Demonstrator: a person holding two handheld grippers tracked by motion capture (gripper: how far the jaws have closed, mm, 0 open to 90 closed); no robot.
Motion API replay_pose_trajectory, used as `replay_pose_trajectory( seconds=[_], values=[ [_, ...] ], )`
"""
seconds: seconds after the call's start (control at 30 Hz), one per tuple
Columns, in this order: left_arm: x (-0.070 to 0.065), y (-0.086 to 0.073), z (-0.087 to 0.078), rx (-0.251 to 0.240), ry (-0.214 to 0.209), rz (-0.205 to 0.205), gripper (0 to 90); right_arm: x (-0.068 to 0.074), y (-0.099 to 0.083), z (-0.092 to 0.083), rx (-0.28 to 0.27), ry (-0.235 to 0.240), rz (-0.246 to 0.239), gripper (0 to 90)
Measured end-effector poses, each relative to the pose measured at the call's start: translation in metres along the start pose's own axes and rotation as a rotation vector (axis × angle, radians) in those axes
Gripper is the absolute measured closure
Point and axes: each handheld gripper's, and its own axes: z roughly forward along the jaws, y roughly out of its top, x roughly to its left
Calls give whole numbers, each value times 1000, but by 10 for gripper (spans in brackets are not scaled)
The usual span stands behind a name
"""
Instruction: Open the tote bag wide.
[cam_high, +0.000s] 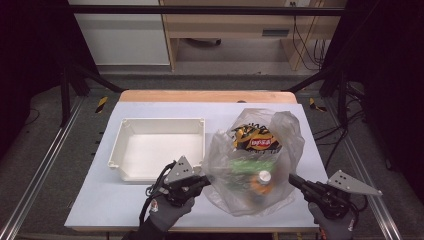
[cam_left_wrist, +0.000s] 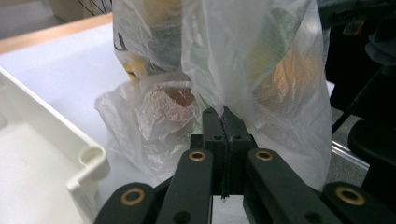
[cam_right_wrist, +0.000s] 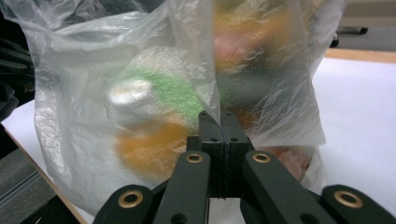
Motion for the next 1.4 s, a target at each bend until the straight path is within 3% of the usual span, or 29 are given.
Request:
replay_pose_trajectory(
  seconds=[0.3,0.4,0.5,0.57,0.6,0.7,0.9,0.93,0.97,1.0,1.07,1.1,1.13,1.17,1.2,1.23,1.3,1.4],
  values=[
    [0,-25,26,66,-27,-26,900,-8,-28,-1,44,-9,53,900],
    [2,-38,41,112,-6,-22,900,-15,-40,8,86,-28,73,900],
    [3,-43,47,127,-7,-37,900,-18,-47,16,127,-49,88,900],
    [4,-48,52,143,0,-39,900,-19,-49,19,143,-55,89,900],
    [4,-51,55,147,7,-40,900,-20,-53,25,175,-86,79,900],
    [3,-53,58,152,18,-34,900,-23,-59,30,213,-122,79,897],
    [1,-59,67,168,41,-22,895,-24,-62,33,230,-153,70,799],
    [2,-59,66,163,43,-19,895,-23,-61,33,223,-153,56,768],
    [2,-58,65,156,47,-22,855,-20,-58,30,186,-152,32,647],
    [2,-57,63,146,52,-26,830,-18,-56,28,167,-157,22,605],
    [2,-54,58,136,57,-26,757,-14,-50,24,112,-153,-13,533],
    [2,-54,58,136,57,-26,707,-14,-50,24,112,-153,-13,533],
    [1,-52,54,124,60,-20,707,-11,-46,21,95,-153,-20,504],
    [0,-51,52,116,60,-16,656,-8,-42,19,68,-151,-41,475],
    [-2,-48,47,105,71,-10,546,-2,-34,15,40,-167,-61,418],
    [-3,-47,44,97,75,-7,546,-2,-34,15,40,-167,-61,418],
    [-7,-42,34,80,83,-5,441,3,-24,12,15,-175,-77,405],
    [-14,-32,11,15,83,-2,333,10,-3,8,-31,-170,-104,394]
  ],
)
